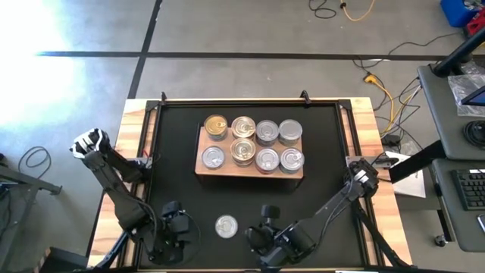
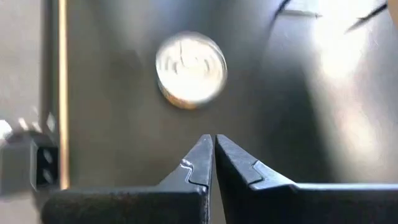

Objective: Stack canned seafood by type on shelf
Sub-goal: Stack the yellow blue tuna can on top of the yellow blue tuna can on the shelf

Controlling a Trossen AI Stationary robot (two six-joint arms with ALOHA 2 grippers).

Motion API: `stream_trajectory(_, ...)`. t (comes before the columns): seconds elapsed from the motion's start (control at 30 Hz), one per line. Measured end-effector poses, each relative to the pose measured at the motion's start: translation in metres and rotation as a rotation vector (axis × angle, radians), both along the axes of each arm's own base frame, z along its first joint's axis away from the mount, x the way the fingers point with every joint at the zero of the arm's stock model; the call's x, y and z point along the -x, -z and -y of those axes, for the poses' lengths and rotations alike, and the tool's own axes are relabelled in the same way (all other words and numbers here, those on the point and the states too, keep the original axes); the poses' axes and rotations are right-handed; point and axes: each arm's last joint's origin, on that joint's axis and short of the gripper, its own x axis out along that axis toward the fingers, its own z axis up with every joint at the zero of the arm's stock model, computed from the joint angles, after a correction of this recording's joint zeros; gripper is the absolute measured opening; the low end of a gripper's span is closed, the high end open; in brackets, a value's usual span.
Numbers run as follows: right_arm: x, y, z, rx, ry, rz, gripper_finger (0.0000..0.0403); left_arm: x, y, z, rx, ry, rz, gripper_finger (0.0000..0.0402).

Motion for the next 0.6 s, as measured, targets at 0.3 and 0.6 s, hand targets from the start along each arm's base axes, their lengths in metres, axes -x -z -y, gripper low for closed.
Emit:
stream_trajectory(0.3, 0.054, 0.002, -0.027, 0.079, 0.050, -0.082, 0.0013, 0.000, 0.017, 0.015, 0.049, -0.060, -0.156, 0.0299)
stream_trajectory(0.6, 0.066, 0.009, -0.055, -0.108, 0.028, -0.107, 0.0013, 0.011, 0.039, 0.036, -0.007, -0.030, -0.199, 0.0350)
